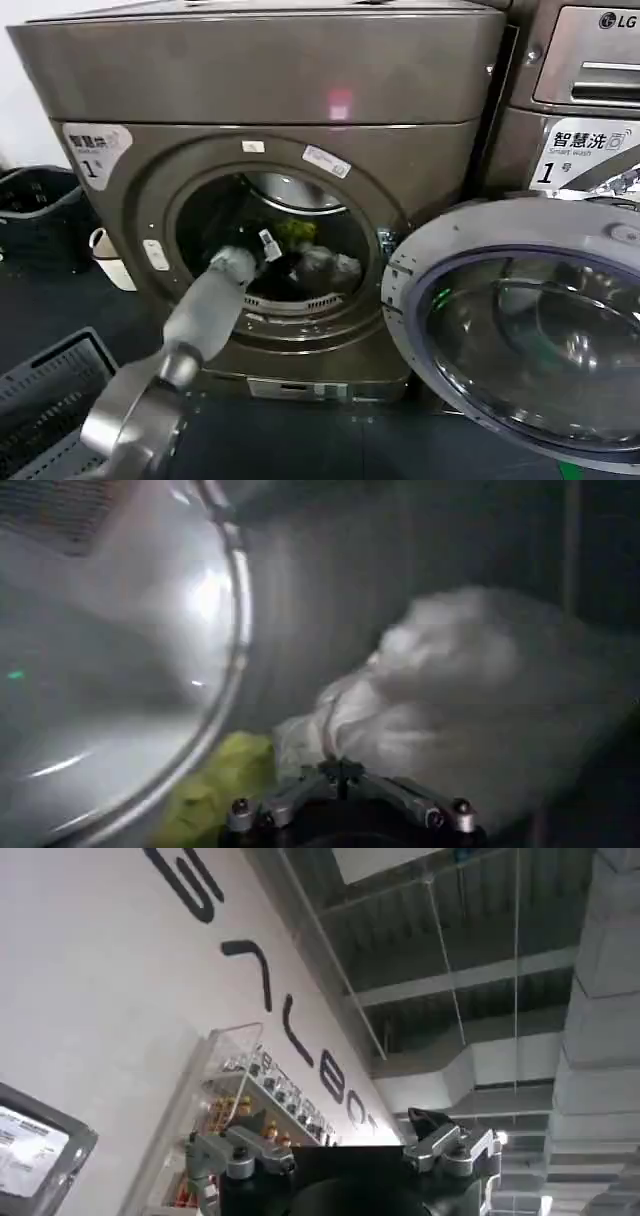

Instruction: Grasp the clothes from the dryer.

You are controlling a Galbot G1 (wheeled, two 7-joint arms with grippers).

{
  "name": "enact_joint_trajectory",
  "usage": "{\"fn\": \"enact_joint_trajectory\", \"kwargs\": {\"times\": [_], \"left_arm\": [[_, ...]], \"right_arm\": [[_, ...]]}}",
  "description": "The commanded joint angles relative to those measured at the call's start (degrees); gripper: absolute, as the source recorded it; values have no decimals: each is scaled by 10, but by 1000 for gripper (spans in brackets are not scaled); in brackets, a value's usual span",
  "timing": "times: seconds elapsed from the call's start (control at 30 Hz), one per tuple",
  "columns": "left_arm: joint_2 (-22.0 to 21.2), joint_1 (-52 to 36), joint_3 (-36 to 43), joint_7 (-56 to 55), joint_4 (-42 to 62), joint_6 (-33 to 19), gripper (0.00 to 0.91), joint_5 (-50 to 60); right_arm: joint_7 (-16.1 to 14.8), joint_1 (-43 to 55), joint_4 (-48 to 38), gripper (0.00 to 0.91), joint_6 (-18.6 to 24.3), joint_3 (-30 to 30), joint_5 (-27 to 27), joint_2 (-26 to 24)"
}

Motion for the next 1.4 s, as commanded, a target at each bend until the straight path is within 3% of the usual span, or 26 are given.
{"fn": "enact_joint_trajectory", "kwargs": {"times": [0.03,0.23,0.43,0.63,1.17,1.4], "left_arm": [[0,76,-65,-131,-162,18,0,-149],[-3,121,-98,-185,-245,4,0,-200],[-17,182,-120,-294,-307,-55,0,-226],[-26,219,-125,-324,-338,-104,0,-222],[-25,231,-124,-319,-365,-95,0,-225],[-25,232,-126,-318,-352,-89,0,-226]], "right_arm": [[7,-3,-3,907,-2,5,-13,-3],[6,-4,-4,907,1,9,-18,-3],[2,-2,-4,907,12,9,-32,-4],[5,-2,-3,907,17,8,-21,-3],[-1,-4,-11,907,30,14,-22,-7],[-4,-10,-8,907,9,30,-25,-8]]}}
